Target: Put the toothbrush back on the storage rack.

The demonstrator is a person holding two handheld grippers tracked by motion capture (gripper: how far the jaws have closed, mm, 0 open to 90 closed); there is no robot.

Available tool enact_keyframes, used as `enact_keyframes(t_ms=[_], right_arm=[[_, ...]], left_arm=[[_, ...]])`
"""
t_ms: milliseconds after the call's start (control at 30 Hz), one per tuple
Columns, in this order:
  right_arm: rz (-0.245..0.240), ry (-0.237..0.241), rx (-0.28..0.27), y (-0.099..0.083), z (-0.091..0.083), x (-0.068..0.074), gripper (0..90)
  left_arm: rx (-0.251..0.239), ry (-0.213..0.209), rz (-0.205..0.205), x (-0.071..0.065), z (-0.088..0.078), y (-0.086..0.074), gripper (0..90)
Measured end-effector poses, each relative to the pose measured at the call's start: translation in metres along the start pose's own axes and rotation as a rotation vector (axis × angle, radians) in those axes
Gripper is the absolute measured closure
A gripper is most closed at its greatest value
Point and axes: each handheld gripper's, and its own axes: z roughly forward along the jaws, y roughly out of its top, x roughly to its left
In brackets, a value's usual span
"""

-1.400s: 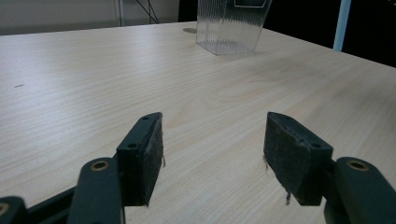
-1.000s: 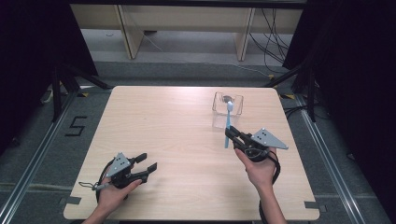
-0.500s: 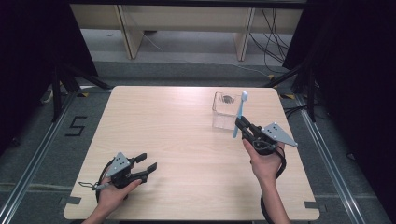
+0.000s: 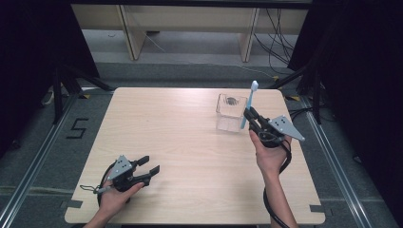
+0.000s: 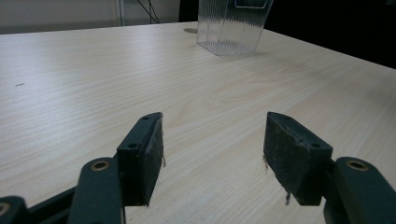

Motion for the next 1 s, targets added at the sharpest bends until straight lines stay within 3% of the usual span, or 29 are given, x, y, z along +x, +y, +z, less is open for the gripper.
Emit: enact_keyframes(t_ms=[367, 500, 1000], right_arm=[[0.02, -0.051, -0.033, 0.006, 0.015, -0.003, 78.9], [-0.003, -0.066, -0.04, 0.007, 0.022, -0.007, 78.9], [0.0, -0.115, -0.039, 0.003, 0.039, -0.015, 78.8]], left_arm=[[-0.001, -0.002, -0.001, 0.0, 0.0, 0.0, 37.3], [0.0, -0.002, -0.001, 0.0, 0.0, 0.0, 37.4], [0.0, -0.004, -0.006, 0.001, 0.0, 0.0, 37.3]])
